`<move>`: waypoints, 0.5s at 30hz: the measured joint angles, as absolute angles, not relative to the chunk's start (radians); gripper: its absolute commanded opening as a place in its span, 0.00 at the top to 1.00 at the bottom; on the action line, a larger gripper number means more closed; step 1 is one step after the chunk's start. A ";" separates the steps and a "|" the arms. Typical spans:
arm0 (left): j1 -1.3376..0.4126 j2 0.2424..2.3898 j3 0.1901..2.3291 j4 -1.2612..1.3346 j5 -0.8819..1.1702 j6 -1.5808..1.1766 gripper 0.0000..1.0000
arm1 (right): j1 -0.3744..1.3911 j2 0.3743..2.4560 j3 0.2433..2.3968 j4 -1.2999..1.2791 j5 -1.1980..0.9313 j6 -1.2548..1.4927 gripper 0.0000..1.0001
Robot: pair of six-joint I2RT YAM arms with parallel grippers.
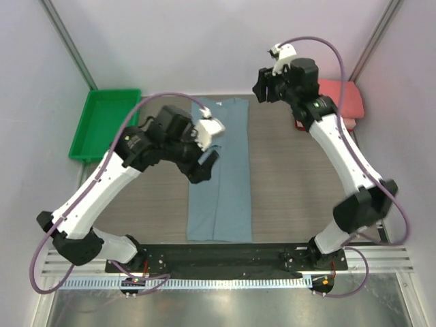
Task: Fold and stack the t-shirts
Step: Fold the tshirt
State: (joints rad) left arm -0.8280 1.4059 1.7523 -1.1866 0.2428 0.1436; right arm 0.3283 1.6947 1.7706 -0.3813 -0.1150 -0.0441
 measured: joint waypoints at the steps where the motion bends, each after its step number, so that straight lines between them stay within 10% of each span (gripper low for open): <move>1: -0.773 1.376 1.718 -1.174 0.239 0.089 0.27 | 0.330 1.626 1.717 -0.382 -0.131 -0.020 0.43; 15: -0.345 1.264 0.902 -0.882 0.465 -0.482 0.44 | 0.344 1.400 0.761 -0.516 -0.508 0.427 0.47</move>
